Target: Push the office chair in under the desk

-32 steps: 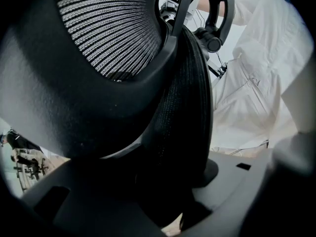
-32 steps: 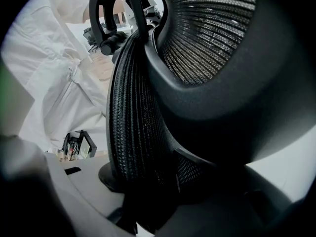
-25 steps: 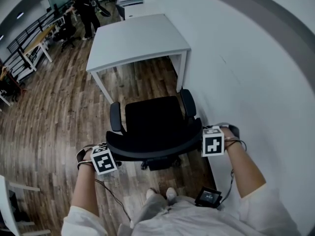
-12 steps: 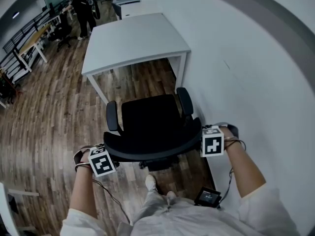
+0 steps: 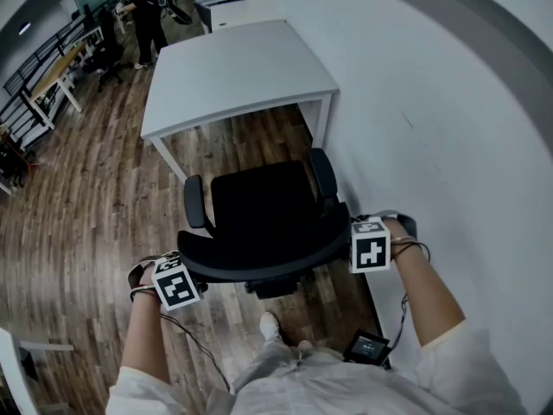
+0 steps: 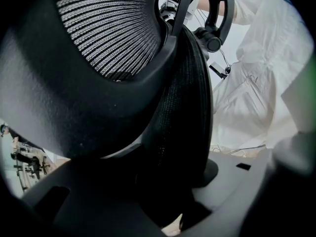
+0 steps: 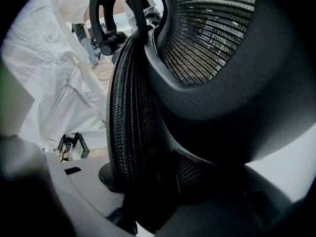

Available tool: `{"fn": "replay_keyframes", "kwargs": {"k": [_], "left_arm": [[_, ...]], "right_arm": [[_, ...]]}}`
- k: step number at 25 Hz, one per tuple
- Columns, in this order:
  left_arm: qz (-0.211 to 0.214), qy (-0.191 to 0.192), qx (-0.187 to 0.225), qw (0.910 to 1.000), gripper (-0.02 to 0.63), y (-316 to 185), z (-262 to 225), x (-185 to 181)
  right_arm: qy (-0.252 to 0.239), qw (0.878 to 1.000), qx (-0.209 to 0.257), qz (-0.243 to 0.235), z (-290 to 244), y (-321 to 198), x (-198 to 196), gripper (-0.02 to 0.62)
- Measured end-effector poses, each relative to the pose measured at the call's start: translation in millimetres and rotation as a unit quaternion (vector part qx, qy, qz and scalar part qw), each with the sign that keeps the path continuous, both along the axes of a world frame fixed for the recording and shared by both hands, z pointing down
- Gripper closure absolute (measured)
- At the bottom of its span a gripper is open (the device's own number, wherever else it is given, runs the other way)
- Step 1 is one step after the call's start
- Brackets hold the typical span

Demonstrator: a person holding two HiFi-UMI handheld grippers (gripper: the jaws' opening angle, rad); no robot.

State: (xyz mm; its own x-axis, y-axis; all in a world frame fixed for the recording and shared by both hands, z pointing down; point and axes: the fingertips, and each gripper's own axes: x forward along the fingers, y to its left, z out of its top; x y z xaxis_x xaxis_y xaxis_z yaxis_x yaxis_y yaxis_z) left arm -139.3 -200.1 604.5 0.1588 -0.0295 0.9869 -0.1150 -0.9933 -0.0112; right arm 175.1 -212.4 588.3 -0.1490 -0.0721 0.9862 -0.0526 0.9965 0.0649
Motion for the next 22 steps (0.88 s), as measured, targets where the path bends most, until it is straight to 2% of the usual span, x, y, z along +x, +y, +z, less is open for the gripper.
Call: {"fn": "replay_keyframes", "kwargs": {"k": [5,9,12,22], "left_arm": [[-0.007,-0.014,-0.003,0.9999,0.39,-19,7,-14],[0.0,0.0,0.001,1.0,0.39,-33,0,-8],[-0.003,-0.008,-0.002,1.0,0.39,-43,4,-16],[0.009,0.002,-0.004,1.0,0.391,-76,0,-19]], "right_arm": [[0.004,1.0,-0.003,0.003,4,-19,-2,0.377],[0.003,1.0,-0.005,-0.001,2,-31,-5,0.377],[0.01,1.0,-0.013,0.013,8,-38,-1,0.376],[0.008,0.999,-0.023,0.025,11,-64,-9,0.376]]}}
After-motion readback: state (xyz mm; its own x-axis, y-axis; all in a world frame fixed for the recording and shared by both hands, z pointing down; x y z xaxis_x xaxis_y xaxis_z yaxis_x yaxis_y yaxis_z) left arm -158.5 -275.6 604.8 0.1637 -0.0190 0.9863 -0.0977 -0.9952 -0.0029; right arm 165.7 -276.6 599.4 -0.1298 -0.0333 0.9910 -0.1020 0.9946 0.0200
